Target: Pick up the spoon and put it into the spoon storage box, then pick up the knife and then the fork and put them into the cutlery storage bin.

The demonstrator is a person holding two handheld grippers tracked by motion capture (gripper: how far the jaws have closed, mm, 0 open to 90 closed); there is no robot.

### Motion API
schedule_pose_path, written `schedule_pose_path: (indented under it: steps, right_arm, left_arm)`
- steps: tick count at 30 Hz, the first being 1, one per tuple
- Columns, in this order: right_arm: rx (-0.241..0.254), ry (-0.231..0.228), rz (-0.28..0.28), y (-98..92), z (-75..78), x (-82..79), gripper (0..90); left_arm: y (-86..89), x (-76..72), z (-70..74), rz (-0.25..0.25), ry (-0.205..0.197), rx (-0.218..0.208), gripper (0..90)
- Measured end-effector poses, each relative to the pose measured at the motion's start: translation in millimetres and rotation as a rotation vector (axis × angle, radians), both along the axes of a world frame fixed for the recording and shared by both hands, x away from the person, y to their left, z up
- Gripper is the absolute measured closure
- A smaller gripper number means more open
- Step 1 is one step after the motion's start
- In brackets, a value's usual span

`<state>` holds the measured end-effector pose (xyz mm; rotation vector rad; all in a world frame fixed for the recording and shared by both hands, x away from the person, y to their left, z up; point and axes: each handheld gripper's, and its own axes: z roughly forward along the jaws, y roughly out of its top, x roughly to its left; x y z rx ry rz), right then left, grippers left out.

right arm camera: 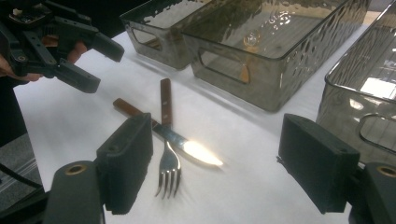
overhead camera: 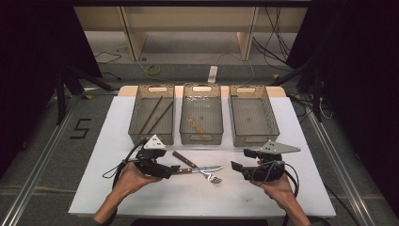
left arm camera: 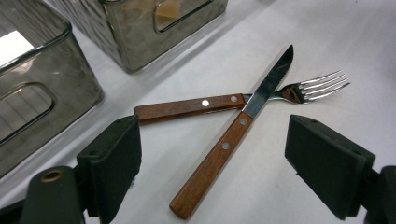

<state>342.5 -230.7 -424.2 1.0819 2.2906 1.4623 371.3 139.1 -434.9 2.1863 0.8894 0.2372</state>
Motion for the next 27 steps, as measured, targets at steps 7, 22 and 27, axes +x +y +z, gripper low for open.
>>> schedule_pose_path:
  steps: [7, 22, 27]
  right_arm:
    - [-0.004, 0.008, 0.001, -1.9, -1.8, -4.3, 26.5]
    - [-0.007, 0.027, -0.008, -9.6, -6.5, -14.0, 25.7]
    - [-0.01, 0.021, -0.003, -8.8, -6.6, -15.8, 25.6]
  left_arm:
    - [-5.6, 6.6, -1.4, -0.024, 0.024, 0.047, 18.2]
    - [-17.4, 15.4, -6.9, -0.07, 0.102, 0.16, 21.8]
    - [-17.3, 15.8, -8.7, -0.084, 0.12, 0.2, 26.1]
